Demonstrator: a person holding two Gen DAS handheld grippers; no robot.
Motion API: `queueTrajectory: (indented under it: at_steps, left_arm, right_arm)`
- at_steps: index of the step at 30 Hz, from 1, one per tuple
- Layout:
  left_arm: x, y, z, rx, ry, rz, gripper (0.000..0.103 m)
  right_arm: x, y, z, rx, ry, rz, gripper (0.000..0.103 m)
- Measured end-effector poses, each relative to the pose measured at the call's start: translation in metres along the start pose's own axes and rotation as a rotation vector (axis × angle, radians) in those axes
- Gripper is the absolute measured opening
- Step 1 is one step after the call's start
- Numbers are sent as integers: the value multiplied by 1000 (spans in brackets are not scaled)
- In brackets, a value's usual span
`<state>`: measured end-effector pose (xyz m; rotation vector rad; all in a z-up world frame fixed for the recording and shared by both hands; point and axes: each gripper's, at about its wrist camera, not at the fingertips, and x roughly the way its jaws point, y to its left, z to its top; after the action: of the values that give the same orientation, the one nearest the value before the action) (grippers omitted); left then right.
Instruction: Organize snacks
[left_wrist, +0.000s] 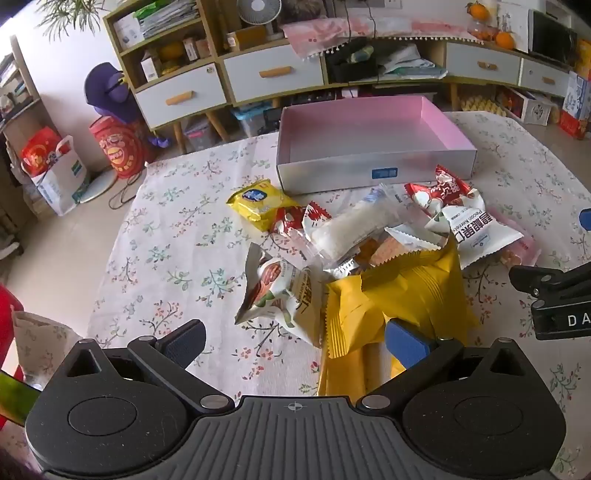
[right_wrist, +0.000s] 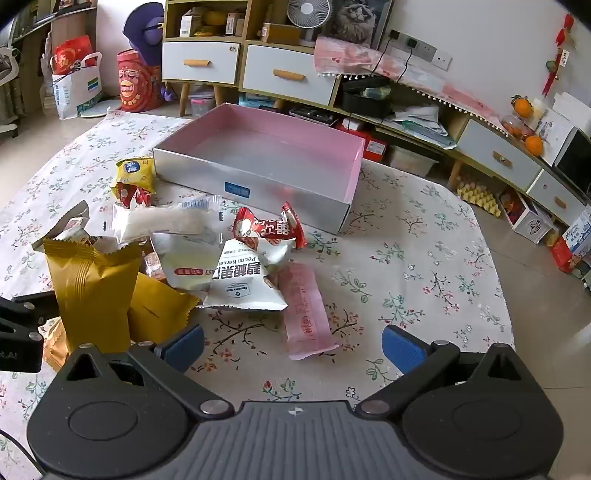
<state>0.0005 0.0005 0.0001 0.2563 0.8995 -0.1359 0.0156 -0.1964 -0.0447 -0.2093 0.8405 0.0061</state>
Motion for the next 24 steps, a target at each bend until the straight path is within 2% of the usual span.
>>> queueTrajectory:
  at_steps: [24]
  left_arm:
    - [-4,0,2,-3,-15,-13,103]
  right_arm:
    - [4,-1,1,3,5,3,84]
